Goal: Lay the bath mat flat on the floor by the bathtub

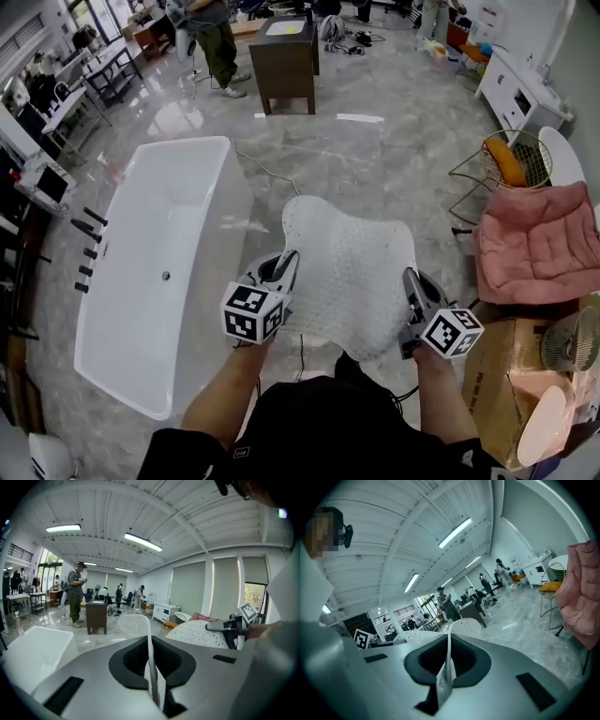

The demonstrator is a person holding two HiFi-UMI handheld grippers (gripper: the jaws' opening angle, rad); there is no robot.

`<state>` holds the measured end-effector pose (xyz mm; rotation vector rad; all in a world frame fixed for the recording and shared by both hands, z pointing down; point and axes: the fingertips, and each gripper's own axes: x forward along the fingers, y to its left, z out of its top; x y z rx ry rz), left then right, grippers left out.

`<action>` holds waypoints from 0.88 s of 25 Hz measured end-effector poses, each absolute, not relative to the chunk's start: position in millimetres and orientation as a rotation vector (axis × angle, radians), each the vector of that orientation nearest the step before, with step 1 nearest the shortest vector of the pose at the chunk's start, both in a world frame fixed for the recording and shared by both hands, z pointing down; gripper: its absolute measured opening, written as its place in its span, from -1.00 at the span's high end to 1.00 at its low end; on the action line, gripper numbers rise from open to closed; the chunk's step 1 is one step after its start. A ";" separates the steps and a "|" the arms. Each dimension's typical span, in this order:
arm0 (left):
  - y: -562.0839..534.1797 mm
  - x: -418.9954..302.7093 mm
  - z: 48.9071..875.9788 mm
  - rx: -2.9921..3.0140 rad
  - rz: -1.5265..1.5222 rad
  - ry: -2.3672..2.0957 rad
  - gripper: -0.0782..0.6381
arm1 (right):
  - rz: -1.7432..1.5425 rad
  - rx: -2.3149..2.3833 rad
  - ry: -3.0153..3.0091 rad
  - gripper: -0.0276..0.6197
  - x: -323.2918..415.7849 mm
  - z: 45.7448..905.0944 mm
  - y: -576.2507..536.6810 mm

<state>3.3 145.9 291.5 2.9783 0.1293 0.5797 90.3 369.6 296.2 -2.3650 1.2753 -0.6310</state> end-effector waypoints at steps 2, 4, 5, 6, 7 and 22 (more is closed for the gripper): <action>139.5 28.6 286.3 2.992 0.573 0.070 0.74 | -0.653 -2.340 1.308 0.84 118.4 299.0 363.1; 134.0 51.6 282.1 2.994 0.559 0.016 0.74 | -0.666 -2.323 1.335 0.84 146.1 299.8 359.3; 131.9 61.5 281.7 2.993 0.558 -0.005 0.74 | -0.670 -2.316 1.346 0.84 159.3 299.3 357.8; 129.6 70.5 282.5 2.991 0.560 -0.026 0.74 | -0.673 -2.308 1.358 0.84 171.7 298.9 356.2; 126.7 79.0 284.2 2.988 0.564 -0.046 0.74 | -0.676 -2.299 1.368 0.84 183.4 299.0 354.7; 34.5 179.3 307.9 2.900 0.520 -0.252 0.74 | -0.786 -2.253 1.515 0.84 318.7 317.9 254.6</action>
